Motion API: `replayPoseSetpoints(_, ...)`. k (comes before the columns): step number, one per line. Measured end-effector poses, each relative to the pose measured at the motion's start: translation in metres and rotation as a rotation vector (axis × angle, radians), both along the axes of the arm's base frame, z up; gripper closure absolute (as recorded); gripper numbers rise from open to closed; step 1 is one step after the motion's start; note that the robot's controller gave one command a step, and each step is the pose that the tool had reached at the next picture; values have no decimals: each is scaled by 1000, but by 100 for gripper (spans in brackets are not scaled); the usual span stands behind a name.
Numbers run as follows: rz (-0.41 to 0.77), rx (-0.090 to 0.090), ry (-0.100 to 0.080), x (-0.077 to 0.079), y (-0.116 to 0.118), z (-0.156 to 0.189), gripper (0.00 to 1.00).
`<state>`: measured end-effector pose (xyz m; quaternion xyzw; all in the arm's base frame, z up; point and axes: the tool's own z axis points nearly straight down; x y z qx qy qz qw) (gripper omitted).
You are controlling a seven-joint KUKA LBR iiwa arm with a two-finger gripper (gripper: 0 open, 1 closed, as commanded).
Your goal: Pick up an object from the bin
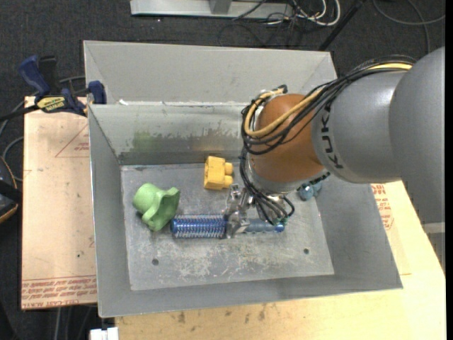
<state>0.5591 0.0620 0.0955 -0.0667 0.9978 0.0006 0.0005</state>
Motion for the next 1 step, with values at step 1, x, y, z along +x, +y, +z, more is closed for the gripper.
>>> replayPoseSetpoints(1,137,-1,-10,0,-8,152,100)
